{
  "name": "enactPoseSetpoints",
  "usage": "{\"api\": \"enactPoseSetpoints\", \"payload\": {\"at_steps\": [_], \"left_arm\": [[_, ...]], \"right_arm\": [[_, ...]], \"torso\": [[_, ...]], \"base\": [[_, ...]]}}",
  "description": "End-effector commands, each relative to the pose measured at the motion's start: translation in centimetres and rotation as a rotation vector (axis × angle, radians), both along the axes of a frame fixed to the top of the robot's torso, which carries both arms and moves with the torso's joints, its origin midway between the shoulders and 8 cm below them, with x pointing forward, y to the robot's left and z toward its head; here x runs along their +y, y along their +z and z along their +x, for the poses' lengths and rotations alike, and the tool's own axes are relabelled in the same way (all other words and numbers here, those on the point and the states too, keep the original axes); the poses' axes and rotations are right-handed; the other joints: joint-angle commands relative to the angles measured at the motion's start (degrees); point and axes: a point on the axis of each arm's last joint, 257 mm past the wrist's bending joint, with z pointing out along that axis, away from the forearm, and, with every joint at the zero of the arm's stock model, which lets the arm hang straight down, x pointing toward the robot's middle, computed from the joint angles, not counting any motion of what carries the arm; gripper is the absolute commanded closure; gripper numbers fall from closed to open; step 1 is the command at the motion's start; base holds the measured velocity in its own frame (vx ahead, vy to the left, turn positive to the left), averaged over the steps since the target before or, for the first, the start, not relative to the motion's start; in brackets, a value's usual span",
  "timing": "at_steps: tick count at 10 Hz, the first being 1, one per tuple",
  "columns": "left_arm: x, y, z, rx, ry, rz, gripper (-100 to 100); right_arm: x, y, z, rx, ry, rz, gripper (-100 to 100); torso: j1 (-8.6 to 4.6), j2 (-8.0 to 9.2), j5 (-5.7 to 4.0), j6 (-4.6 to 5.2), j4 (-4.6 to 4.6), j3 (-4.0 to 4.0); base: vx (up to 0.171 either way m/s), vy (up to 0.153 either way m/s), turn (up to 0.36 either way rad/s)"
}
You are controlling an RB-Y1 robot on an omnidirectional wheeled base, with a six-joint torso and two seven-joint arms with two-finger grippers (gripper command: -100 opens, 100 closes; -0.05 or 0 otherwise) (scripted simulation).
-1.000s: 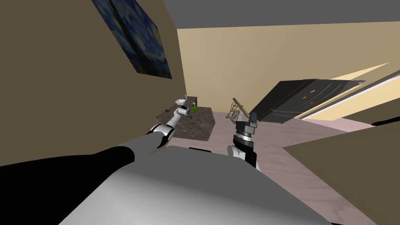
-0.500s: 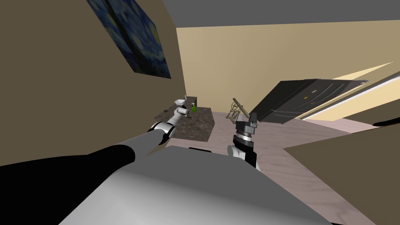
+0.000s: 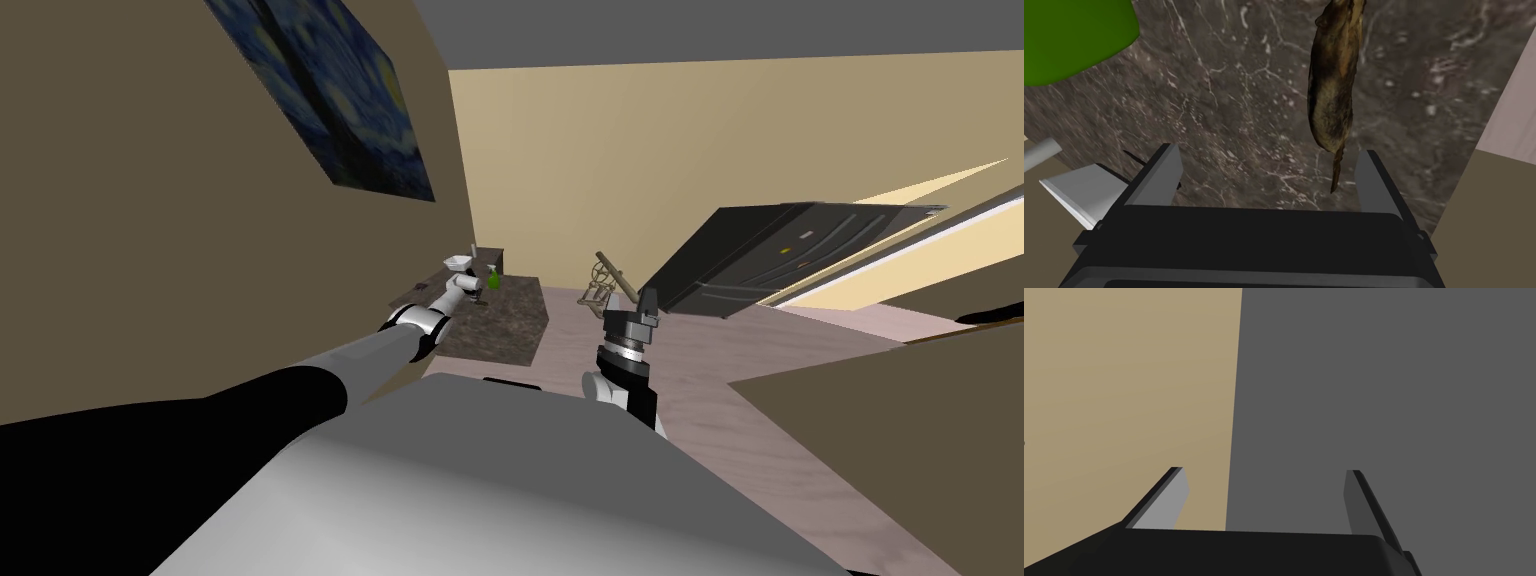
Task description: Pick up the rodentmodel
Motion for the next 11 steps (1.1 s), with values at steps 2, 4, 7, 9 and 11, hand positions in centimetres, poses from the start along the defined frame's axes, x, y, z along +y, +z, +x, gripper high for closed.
{"api": "enactPoseSetpoints", "payload": {"at_steps": [2,4,7,9,11], "left_arm": [[0.4,-1.0,-1.6,0.083,0.02,-0.005,-100],[0.6,-1.6,-2.8,0.146,0.034,-0.011,-100],[0.9,-2.3,-4.8,0.246,0.056,-0.022,-100],[1.0,-2.6,-5.3,0.265,0.061,-0.022,-100],[1.2,-2.8,-6.3,0.31,0.071,-0.028,-100]], "right_arm": [[0.0,0.0,0.0,0.0,0.0,0.0,0],[0.0,0.0,0.0,0.0,0.0,0.0,0],[0.0,0.0,0.0,0.0,0.0,0.0,0],[0.0,0.0,0.0,0.0,0.0,0.0,0],[0.0,0.0,0.0,0.0,0.0,0.0,0]], "torso": [[0.05,0.11,0.01,-0.01,0.02,0.06],[0.04,0.07,0.01,-0.01,0.02,0.04],[0.04,0.04,0.01,-0.01,0.01,0.03],[0.0,-0.01,0.0,-0.01,-0.01,-0.01],[0.05,0.14,0.01,0.0,0.04,0.08]], "base": [[0.035,-0.011,-0.005],[0.056,-0.019,-0.005],[0.065,-0.022,-0.009],[0.042,-0.017,0.001],[0.03,-0.008,-0.008]]}}
